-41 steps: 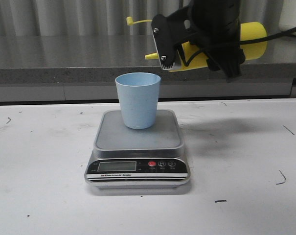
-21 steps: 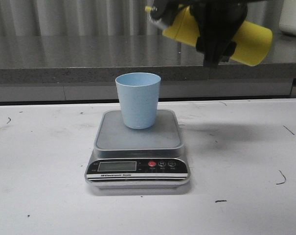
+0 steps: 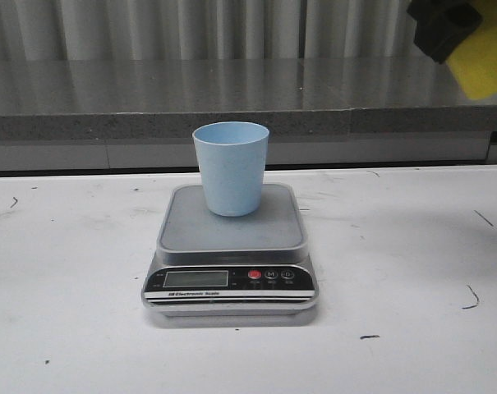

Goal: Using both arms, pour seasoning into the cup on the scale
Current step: 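Turn the bottle upright and lower it back onto the table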

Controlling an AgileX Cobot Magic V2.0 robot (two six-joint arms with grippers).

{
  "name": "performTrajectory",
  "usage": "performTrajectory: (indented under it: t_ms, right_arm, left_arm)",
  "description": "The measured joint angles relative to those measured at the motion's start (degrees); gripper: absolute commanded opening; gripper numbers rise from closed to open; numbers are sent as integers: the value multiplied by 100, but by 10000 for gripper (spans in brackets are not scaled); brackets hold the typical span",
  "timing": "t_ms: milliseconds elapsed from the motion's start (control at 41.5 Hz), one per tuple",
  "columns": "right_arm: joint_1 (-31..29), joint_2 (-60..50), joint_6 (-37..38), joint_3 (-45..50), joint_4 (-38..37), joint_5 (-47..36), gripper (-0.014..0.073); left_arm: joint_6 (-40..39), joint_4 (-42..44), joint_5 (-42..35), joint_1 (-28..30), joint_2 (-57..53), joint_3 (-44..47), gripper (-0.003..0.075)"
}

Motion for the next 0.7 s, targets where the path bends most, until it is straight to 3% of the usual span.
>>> performTrajectory:
  t_ms: [169, 386, 699]
  right_arm:
    - [-491, -476, 0, 1393, 848, -1851, 349]
    - [-562, -512, 9, 2759, 1006, -4163, 349]
    - [-562, 517, -207, 3387, 1351, -6332, 349]
  left_arm:
    - [0, 0, 0, 0, 0, 0, 376]
    - [0, 0, 0, 0, 0, 0, 376]
    - [0, 0, 0, 0, 0, 0, 376]
